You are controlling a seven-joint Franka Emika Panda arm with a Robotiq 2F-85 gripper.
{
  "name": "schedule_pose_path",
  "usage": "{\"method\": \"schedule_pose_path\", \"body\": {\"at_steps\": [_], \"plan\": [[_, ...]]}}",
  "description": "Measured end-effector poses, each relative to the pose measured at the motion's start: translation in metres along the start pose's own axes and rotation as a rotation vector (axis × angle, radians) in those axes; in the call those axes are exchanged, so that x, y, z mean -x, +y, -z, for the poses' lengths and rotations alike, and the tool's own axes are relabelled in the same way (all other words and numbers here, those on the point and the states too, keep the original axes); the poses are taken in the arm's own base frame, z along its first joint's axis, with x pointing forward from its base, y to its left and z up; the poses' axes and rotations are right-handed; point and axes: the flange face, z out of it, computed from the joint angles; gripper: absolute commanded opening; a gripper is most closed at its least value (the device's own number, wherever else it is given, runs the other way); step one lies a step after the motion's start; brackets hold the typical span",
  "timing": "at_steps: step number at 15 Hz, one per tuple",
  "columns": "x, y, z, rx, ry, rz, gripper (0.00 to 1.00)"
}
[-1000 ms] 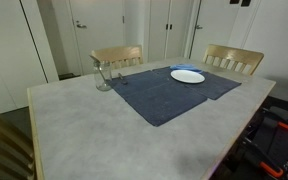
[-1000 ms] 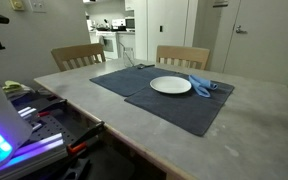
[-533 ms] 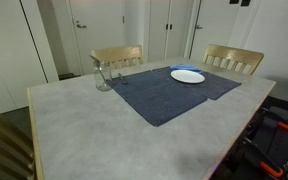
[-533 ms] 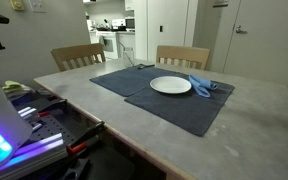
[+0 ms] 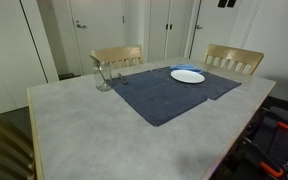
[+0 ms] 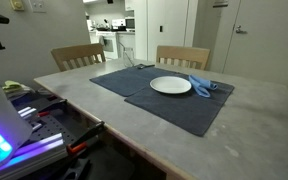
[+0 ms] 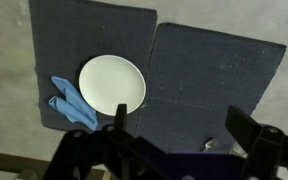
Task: Wipe the white plate with the blue towel
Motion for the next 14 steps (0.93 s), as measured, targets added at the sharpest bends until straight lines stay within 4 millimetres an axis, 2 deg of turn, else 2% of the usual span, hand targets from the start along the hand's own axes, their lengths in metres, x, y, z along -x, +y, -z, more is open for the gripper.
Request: {"method": "schedule_pose_path", "body": {"at_steps": [4, 9, 11, 14], "plan": [[-0.024, 0.023, -0.027, -0.007, 0.05, 0.062, 1.0], [-0.061, 0.054, -0.071, -0.052, 0.047, 0.067, 1.0], [-0.069, 0.058, -0.079, -0.051, 0.035, 0.063, 1.0], [-0.072, 0.058, -0.078, -0.049, 0.038, 0.063, 1.0]]}}
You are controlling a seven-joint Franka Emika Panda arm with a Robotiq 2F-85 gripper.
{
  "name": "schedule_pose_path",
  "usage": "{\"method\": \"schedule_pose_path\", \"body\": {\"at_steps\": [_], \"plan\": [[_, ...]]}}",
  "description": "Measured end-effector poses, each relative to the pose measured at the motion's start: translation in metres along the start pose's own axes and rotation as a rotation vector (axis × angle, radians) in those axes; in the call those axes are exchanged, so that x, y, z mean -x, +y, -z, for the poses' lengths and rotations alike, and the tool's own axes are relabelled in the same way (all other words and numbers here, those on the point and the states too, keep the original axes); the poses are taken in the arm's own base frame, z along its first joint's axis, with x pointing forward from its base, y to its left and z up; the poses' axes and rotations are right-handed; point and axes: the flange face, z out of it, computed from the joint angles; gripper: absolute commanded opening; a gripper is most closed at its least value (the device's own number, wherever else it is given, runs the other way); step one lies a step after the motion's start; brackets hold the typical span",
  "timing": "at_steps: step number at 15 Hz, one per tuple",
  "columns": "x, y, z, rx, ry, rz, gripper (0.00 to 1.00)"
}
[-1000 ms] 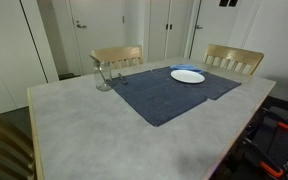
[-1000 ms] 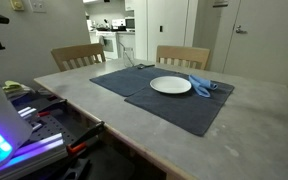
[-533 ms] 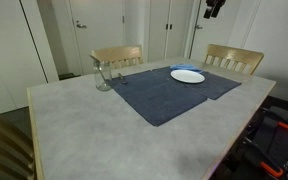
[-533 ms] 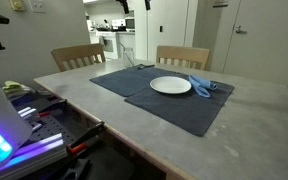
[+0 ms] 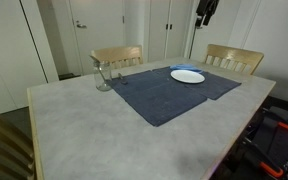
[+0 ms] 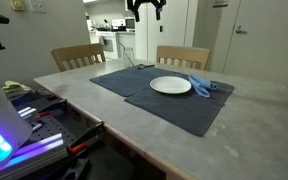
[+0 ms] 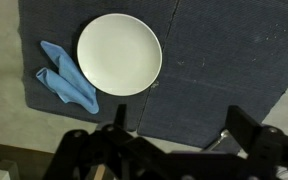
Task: Wipe the white plate with the blue towel
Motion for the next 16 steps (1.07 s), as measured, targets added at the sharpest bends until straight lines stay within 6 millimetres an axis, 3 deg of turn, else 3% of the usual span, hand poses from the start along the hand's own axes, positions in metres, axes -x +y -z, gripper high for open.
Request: {"method": "schedule_pose_path", "body": {"at_steps": [4, 9, 13, 16], "plan": [[-0.006, -0.008, 0.003, 0.009, 0.026, 0.016, 1.0], [-0.027, -0.015, 0.003, 0.039, 0.124, 0.014, 1.0], [-0.05, 0.012, -0.018, 0.062, 0.202, -0.024, 1.0], [-0.067, 0.045, -0.049, 0.069, 0.267, -0.053, 1.0]]}}
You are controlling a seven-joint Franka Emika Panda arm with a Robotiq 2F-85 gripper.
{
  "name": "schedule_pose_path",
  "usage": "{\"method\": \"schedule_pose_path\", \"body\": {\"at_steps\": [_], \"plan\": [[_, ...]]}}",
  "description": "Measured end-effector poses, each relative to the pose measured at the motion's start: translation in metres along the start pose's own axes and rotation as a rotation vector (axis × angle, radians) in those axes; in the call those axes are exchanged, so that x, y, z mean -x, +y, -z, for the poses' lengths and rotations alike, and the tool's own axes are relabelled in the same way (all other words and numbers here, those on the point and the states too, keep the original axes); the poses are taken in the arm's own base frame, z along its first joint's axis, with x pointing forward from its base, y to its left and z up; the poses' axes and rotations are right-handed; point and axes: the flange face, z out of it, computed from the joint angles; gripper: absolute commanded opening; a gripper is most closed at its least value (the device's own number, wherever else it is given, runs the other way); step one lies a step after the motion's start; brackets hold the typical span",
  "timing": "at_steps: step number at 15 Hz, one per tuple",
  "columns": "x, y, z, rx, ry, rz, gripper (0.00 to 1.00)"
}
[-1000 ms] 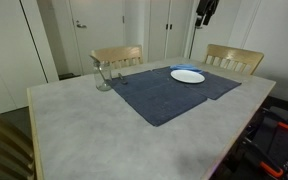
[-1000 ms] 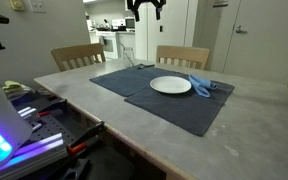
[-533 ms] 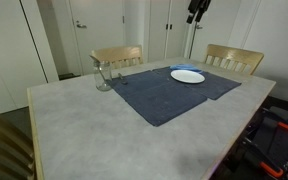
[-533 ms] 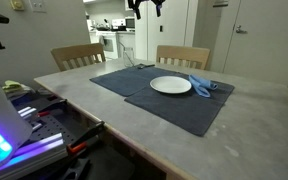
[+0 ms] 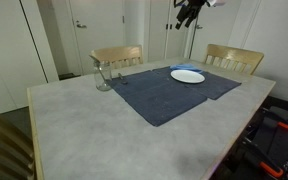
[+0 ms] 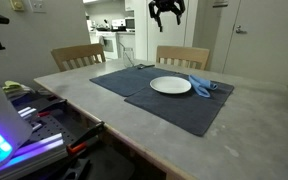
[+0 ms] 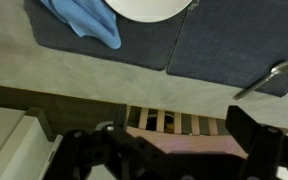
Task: Wipe the white plate with the blue towel
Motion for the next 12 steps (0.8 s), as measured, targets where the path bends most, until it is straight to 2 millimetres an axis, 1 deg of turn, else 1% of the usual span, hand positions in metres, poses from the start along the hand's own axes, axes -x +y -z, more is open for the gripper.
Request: {"method": "schedule_pose_path", "body": {"at_steps": [3, 6, 8, 9, 12], "plan": [[-0.011, 0.031, -0.044, -0.001, 0.021, -0.005, 1.0], [-0.023, 0.064, -0.093, 0.035, -0.004, 0.008, 1.0], [-0.026, 0.079, -0.122, 0.058, -0.024, -0.001, 1.0], [-0.026, 0.084, -0.128, 0.061, -0.026, -0.004, 1.0], [-0.031, 0.083, -0.13, 0.066, -0.022, 0.001, 1.0]]}}
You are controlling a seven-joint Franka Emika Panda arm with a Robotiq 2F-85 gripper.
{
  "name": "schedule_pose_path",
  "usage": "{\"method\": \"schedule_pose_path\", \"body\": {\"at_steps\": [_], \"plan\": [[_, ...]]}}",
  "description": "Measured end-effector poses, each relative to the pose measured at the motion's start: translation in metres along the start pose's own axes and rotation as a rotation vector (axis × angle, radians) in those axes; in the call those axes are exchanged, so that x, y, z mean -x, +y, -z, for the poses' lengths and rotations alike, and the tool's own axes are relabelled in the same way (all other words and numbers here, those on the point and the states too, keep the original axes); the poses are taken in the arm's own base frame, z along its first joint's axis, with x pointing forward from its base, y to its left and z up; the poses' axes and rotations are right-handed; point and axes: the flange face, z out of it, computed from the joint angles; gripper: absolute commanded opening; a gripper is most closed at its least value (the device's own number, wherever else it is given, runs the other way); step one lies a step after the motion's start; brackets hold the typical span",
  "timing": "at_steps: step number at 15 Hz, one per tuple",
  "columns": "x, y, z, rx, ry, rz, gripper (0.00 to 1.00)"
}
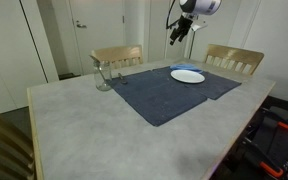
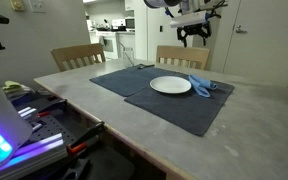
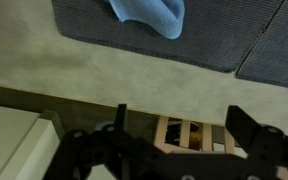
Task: Wipe the white plate with the blue towel
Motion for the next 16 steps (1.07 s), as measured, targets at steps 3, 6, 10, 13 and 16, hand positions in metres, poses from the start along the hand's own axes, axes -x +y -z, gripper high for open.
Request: {"method": "schedule_pose_path", "body": {"at_steps": [3, 6, 10, 13, 16], "plan": [[-0.003, -0.008, -0.006, 0.004, 0.031, 0.029, 1.0], [-0.004, -0.019, -0.025, 0.018, 0.134, 0.086, 1.0], [0.004, -0.016, -0.064, 0.08, 0.173, 0.235, 1.0], [0.003, 0.004, -0.089, 0.164, 0.167, 0.316, 1.0], [-0.006, 0.033, -0.102, 0.291, 0.127, 0.353, 1.0]]}}
